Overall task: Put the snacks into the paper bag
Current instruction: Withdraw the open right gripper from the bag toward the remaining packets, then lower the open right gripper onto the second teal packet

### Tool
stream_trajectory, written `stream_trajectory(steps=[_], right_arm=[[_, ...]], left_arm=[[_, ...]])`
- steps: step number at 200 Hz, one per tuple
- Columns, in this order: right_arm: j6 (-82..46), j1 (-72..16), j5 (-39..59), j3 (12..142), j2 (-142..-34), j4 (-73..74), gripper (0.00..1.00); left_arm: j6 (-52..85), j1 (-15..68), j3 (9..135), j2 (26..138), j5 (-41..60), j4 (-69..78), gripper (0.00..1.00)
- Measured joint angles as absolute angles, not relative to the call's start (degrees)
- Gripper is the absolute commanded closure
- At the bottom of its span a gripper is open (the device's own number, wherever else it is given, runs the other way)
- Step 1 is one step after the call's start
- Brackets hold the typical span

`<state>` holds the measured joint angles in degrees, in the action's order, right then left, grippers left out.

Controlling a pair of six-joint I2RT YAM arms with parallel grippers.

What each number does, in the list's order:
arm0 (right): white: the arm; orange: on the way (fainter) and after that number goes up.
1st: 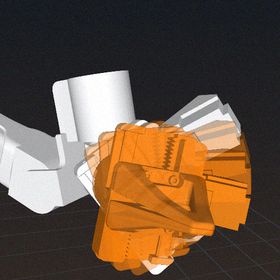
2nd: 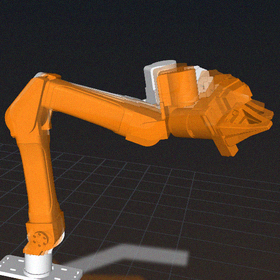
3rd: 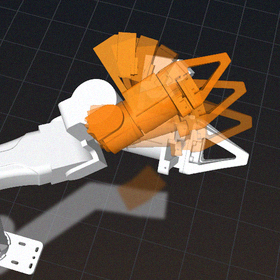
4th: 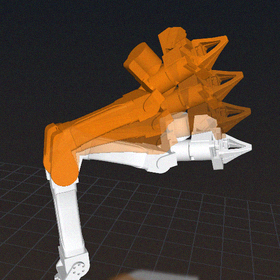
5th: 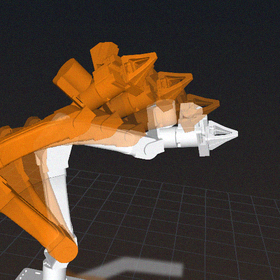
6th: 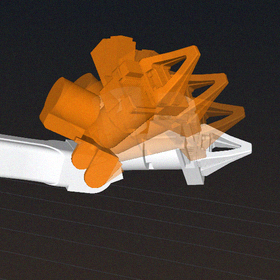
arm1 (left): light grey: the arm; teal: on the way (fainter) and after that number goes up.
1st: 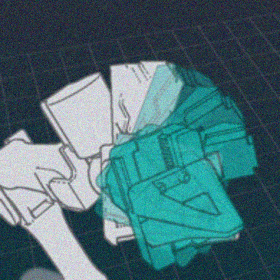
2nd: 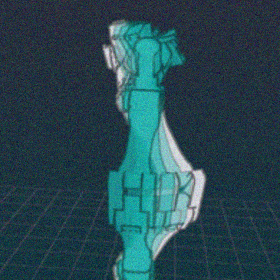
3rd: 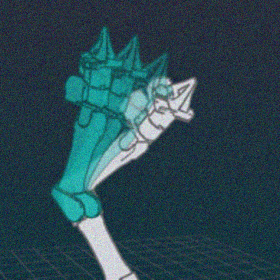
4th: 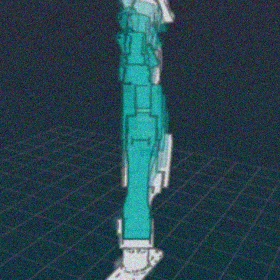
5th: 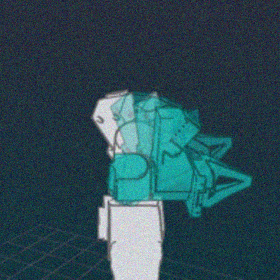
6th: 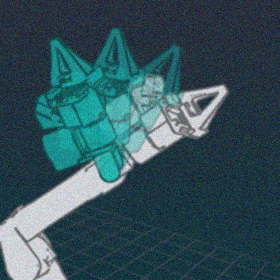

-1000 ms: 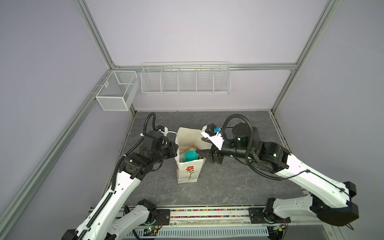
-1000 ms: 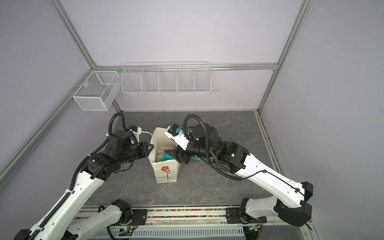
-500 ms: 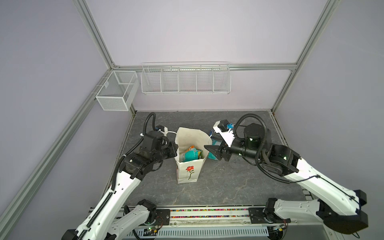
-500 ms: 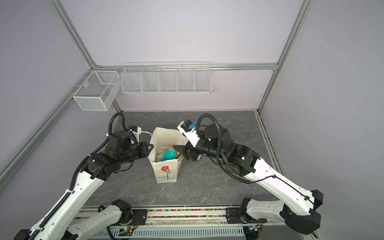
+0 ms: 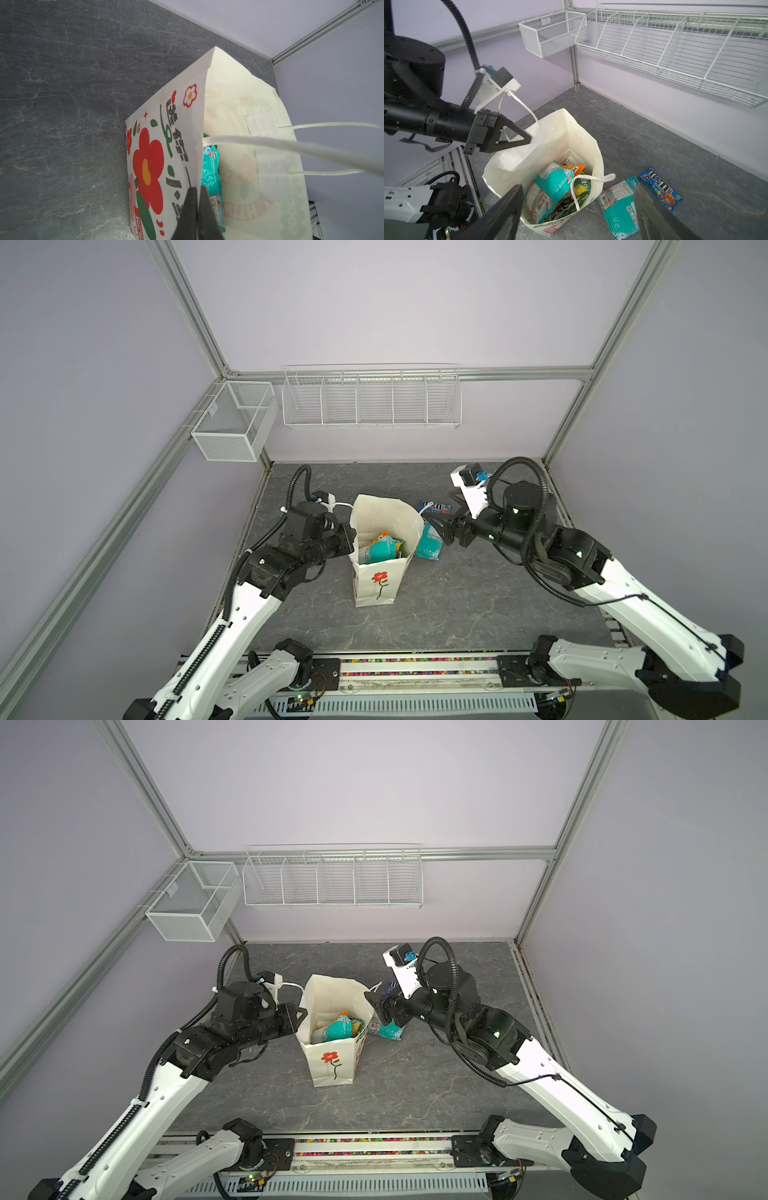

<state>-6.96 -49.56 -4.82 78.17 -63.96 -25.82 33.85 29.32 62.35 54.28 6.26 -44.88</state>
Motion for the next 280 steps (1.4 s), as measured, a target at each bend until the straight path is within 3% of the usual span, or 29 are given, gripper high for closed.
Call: stream_trajectory(steps=[44,68,210,280], right_arm=[[-10.9,-46.1,-5.4,77.4,-64.0,-25.9,0.00],[-13.3,-43.7,-5.4,76.3,-64.0,-26.1,0.12],[-20.6,-35.7,-4.6,72.4,-65.2,-30.2,0.12],[-26.3,-26.1,3.9,65.6,-66.7,-29.5,0.11]], left_arm=[[33.9,29.3,62.3,54.3,6.1,-44.9,1.00],[33.9,29.3,62.3,54.3,5.9,-44.9,1.00],[33.8,29.3,62.3,54.4,5.8,-44.9,1.00],[33.8,29.3,62.3,54.5,5.8,-44.8,1.00]])
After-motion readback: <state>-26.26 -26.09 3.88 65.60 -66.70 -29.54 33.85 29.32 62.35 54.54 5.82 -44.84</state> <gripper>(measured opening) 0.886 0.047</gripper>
